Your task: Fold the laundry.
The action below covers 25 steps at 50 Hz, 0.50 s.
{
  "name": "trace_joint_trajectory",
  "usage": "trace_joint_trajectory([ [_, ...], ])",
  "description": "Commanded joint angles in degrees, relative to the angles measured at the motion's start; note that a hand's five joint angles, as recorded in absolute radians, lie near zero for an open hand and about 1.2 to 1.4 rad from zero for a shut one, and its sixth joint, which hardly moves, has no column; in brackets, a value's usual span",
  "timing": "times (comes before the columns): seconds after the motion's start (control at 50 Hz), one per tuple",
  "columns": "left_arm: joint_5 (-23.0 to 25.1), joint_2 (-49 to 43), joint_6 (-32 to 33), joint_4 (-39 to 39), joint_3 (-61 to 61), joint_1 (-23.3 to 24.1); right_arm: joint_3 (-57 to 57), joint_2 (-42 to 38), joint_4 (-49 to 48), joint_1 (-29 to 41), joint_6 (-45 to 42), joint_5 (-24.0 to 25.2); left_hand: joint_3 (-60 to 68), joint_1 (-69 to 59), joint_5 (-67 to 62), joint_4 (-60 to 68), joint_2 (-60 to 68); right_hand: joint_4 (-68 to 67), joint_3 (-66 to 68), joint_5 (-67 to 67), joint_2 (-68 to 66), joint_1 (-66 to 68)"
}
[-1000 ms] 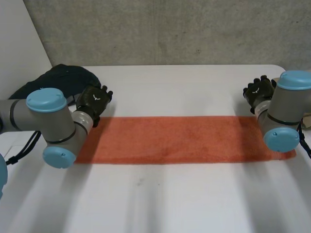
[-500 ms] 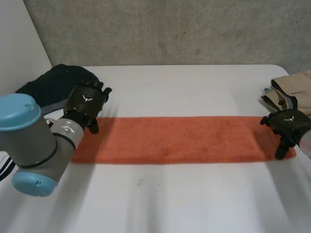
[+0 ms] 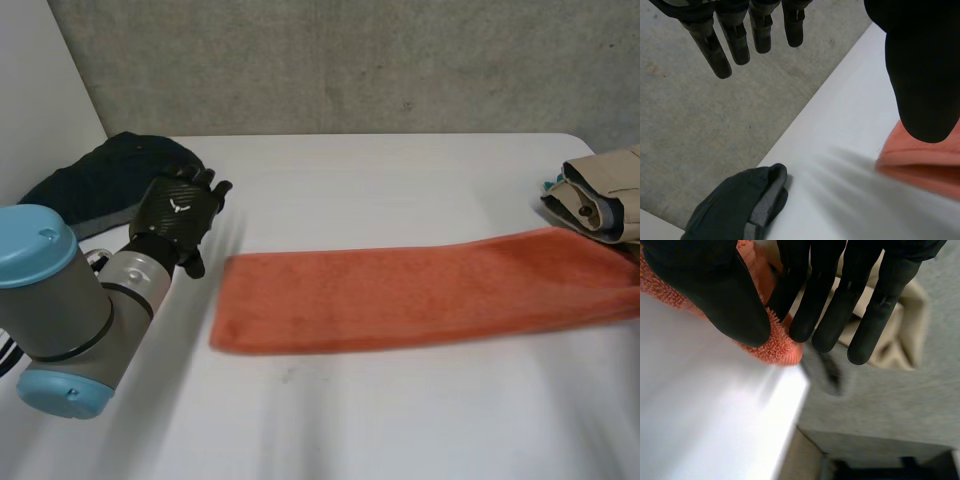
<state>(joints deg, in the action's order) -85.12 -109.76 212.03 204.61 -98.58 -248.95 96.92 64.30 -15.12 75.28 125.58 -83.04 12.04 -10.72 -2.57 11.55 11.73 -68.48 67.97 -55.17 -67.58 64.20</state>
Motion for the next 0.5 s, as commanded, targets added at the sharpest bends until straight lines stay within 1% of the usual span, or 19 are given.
trace_joint_trajectory([
  [0.02, -0.14, 3.14, -0.13, -0.17, -1.35, -0.4, -1.82, 5.13, -1.48, 5.64, -5.7, 2.44, -2.04, 0.72, 2.57, -1.55, -1.73, -11.52, 12.03, -14.83, -12.42, 15.8],
  [0.04, -0.14, 3.5, -0.13, -0.17, -1.61, -0.49, -2.34, 5.3, -1.84, 7.93, -5.26, 3.14, -2.04, 0.72, 2.57, -1.55, -1.73, -11.52, 12.03, -14.83, -12.42, 15.8],
  [0.06, -0.14, 3.85, -0.13, -0.09, -1.88, -0.49, -3.31, 5.3, -2.88, 12.73, -4.56, 5.07, -2.04, 0.72, 2.57, -1.55, -1.73, -11.52, 12.03, -14.83, -12.42, 15.8],
  [0.12, -0.14, 5.43, -0.3, -0.17, -2.76, -0.66, -4.54, 5.3, -4.82, 20.58, -4.12, 8.06, -2.04, 0.72, 2.57, -1.55, -1.73, -11.52, 12.03, -14.83, -12.42, 15.8],
  [0.14, -0.14, 5.78, -0.48, -0.17, -2.93, -0.66, -5.33, 5.3, -6.4, 25.56, -4.12, 10.34, -2.04, 0.72, 2.57, -1.55, -1.73, -11.52, 12.03, -14.83, -12.42, 15.8],
  [0.18, -0.14, 6.75, -1.52, -0.08, -3.63, -0.75, -5.95, 4.87, -8.25, 30.42, -4.55, 12.72, -2.04, 0.72, 2.57, -1.55, -1.73, -11.52, 12.03, -14.83, -12.42, 15.8],
  [0.2, -0.05, 7.1, -1.97, -0.08, -3.9, -0.75, -6.56, 3.65, -10.0, 35.15, -4.73, 15.08, -2.04, 0.72, 2.57, -1.55, -1.73, -11.52, 12.03, -14.83, -12.42, 15.8],
  [0.26, -0.05, 8.16, -3.81, -0.17, -4.69, -0.75, -7.88, -0.13, -11.85, 41.15, -4.9, 18.26, -2.04, 0.72, 2.57, -1.55, -1.73, -11.52, 12.03, -14.83, -12.42, 15.8],
  [0.28, -0.05, 8.33, -4.25, -0.17, -4.87, -0.75, -9.45, -3.19, -12.3, 45.52, -5.25, 19.75, -2.04, 0.72, 2.57, -1.55, -1.73, -11.52, 12.03, -14.83, -12.42, 15.8],
  [0.34, 0.04, 8.42, -5.22, -0.26, -5.22, -0.75, -12.1, -7.95, -11.86, 51.7, -5.78, 20.38, -2.04, 0.72, 2.57, -1.55, -1.73, -11.52, 12.03, -14.83, -12.42, 15.8],
  [0.36, -0.05, 8.42, -5.4, -0.17, -5.31, -0.75, -13.5, -10.66, -11.16, 54.68, -6.22, 20.47, -2.04, 0.72, 2.57, -1.55, -1.73, -11.52, 12.03, -14.83, -12.42, 15.8],
  [0.38, 0.04, 8.42, -5.4, -0.26, -5.39, -0.75, -14.03, -11.91, -10.64, 55.92, -6.4, 20.47, -2.04, 0.72, 2.57, -1.55, -1.73, -11.52, 12.03, -14.83, -12.42, 15.8],
  [0.44, 0.04, 8.34, -5.49, -0.17, -5.4, -0.49, -15.88, -14.9, -8.36, 58.57, -6.49, 19.86, -2.04, 0.72, 2.57, -1.55, -1.73, -11.52, 12.03, -14.83, -12.42, 15.8],
  [0.48, 0.04, 8.25, -5.49, -0.09, -5.22, -0.14, -16.67, -15.35, -7.21, 58.75, -6.31, 18.89, -2.04, 0.72, 2.57, -1.55, -1.73, -11.52, 12.03, -14.83, -12.42, 15.8],
  [0.5, 0.04, 8.16, -5.49, 0.0, -5.05, -0.05, -16.94, -15.35, -6.77, 58.66, -6.14, 18.36, -2.04, 0.72, 2.57, -1.55, -1.73, -3.25, 3.77, -6.57, -4.15, 7.53],
])
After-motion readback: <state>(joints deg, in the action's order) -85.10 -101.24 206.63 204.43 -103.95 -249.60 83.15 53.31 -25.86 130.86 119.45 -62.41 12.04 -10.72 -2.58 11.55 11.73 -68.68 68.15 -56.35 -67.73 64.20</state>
